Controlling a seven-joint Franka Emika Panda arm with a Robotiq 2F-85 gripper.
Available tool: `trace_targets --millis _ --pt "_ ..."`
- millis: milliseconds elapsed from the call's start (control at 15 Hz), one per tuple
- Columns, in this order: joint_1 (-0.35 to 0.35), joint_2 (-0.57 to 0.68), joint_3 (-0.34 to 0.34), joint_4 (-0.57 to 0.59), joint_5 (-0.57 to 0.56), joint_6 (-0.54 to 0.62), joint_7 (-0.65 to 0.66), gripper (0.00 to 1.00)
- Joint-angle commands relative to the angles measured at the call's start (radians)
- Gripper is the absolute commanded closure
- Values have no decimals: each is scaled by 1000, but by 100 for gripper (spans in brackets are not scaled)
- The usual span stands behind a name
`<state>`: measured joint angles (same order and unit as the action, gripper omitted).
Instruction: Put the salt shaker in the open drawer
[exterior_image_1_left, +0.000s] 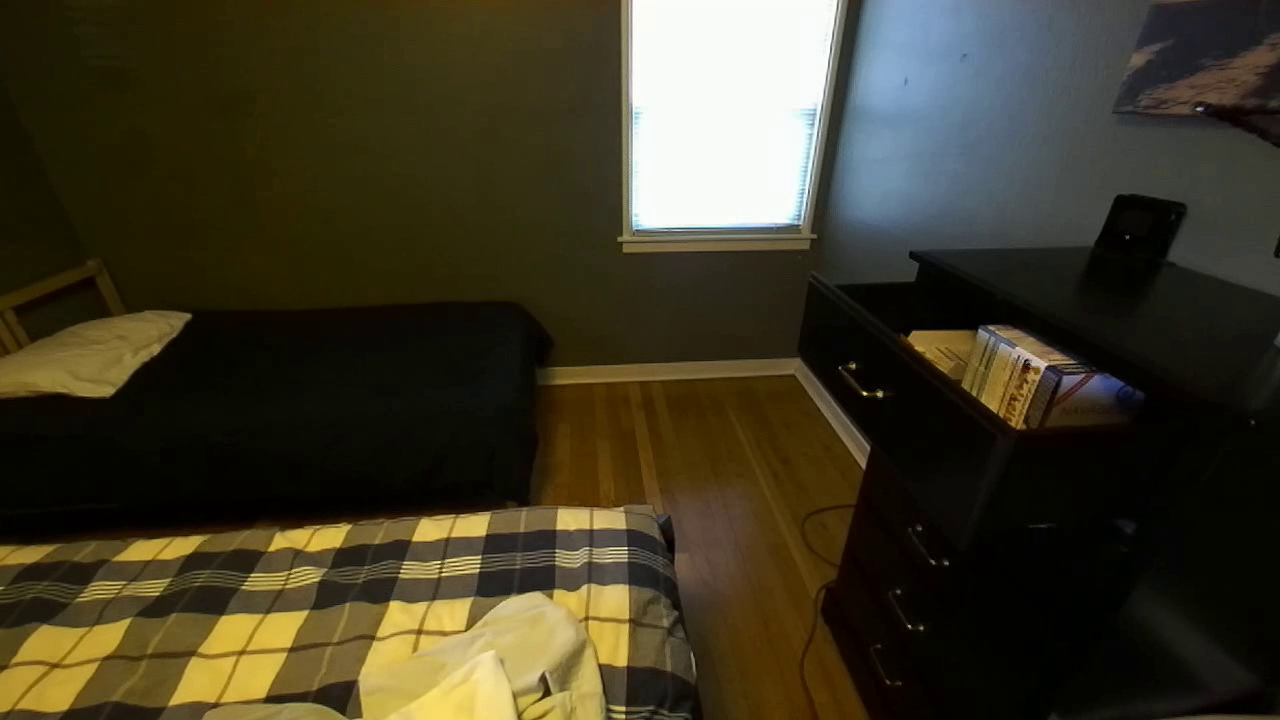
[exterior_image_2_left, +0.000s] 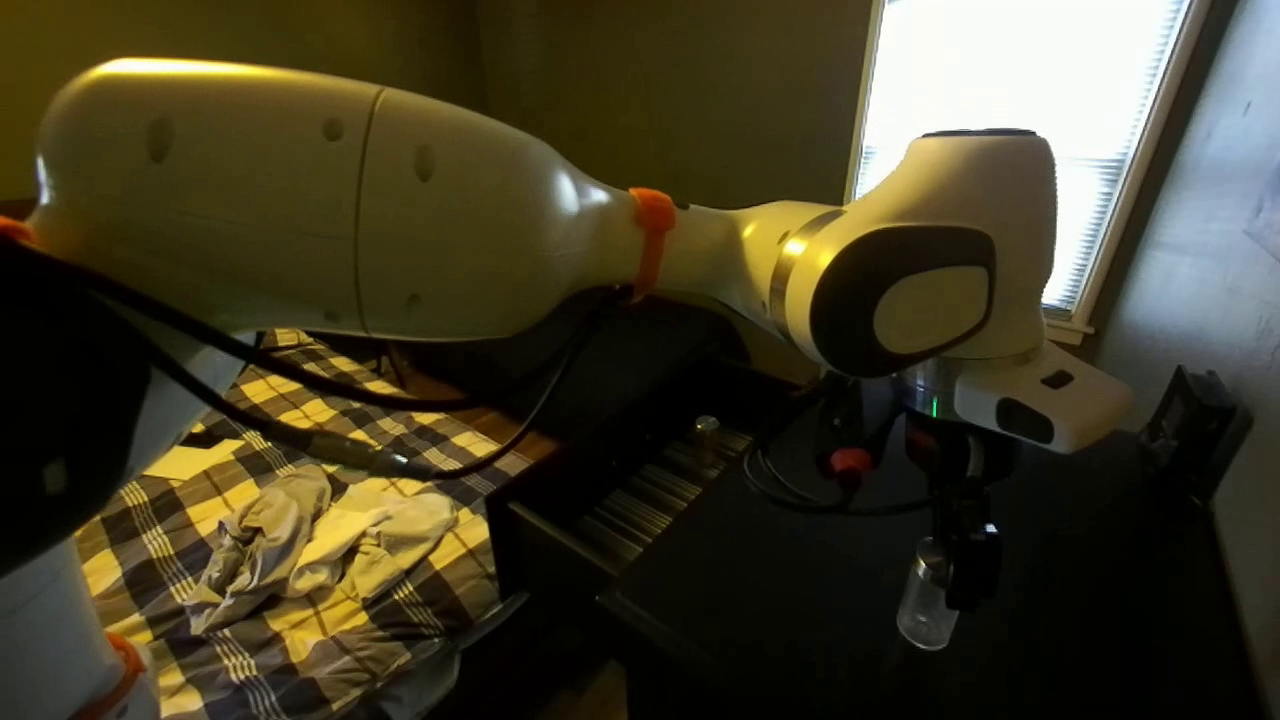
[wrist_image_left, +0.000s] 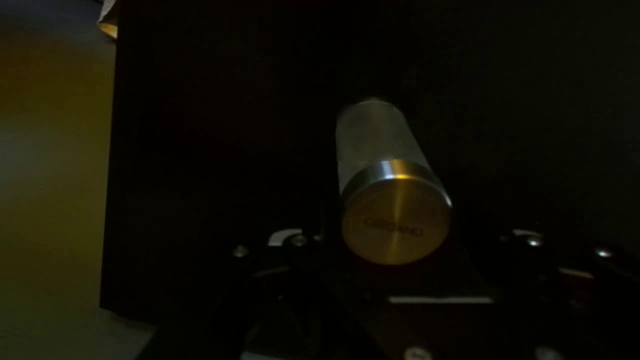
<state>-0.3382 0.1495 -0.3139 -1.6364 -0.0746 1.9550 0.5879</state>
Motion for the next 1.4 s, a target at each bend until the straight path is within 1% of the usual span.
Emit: trace_targets --millis 0,67,133,200,267,533,733,1067,1333 --pt "0 29 -13 34 28 -28 -30 48" --pt "0 30 -13 36 32 -32 -32 68" --pt "0 29 -13 38 35 -40 -35 72" --pt "0 24 -11 40 42 -54 -43 72" --pt "2 16 -10 43 47 -78 -48 76" --pt "15 -21 2 86 80 -236 -82 76" --pt "34 -49 19 114 108 -293 -96 76" --pt "108 -150 94 52 139 -283 -194 76" --pt "186 -193 172 -1 137 -242 -223 76"
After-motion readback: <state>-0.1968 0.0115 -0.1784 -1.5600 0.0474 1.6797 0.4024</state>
